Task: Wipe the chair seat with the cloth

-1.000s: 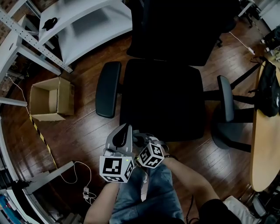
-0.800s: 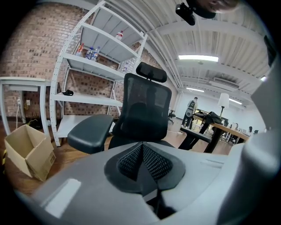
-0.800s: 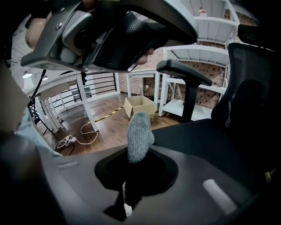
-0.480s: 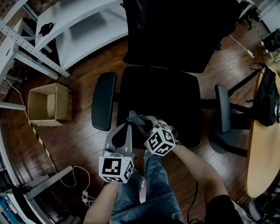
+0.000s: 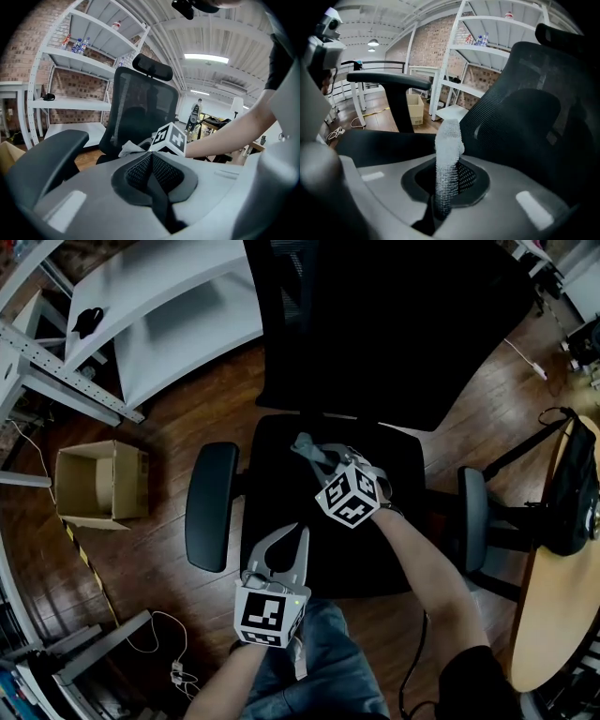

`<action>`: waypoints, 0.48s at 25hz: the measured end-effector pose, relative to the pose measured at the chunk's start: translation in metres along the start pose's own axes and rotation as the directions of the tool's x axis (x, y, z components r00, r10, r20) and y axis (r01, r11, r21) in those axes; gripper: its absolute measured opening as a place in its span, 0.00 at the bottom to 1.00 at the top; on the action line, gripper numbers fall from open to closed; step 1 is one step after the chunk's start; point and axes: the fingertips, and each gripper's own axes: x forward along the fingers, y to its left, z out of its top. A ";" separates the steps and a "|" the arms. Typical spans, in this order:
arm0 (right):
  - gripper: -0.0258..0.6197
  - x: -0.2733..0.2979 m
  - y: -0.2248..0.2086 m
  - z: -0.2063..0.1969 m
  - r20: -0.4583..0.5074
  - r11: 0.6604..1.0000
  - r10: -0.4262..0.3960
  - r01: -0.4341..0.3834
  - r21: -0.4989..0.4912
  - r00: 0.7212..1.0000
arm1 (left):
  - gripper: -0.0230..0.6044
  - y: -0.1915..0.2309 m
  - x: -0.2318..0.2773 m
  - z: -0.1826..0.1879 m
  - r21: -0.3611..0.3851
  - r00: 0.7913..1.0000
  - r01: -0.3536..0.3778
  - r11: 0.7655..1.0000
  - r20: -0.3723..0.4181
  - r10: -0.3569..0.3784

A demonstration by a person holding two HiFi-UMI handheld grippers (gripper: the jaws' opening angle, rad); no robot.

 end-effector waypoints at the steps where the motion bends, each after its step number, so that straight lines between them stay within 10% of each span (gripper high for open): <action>1: 0.07 0.009 -0.008 -0.002 -0.011 1.000 0.003 -0.003 -0.002 1.000 | 0.04 0.003 0.006 0.002 -0.002 1.000 -0.007 1.000 -0.005 0.007; 12: 0.07 0.084 -0.062 -0.046 -0.154 1.000 0.004 -0.004 0.006 0.988 | 0.04 0.035 0.053 0.001 -0.054 0.996 -0.076 0.996 -0.060 0.073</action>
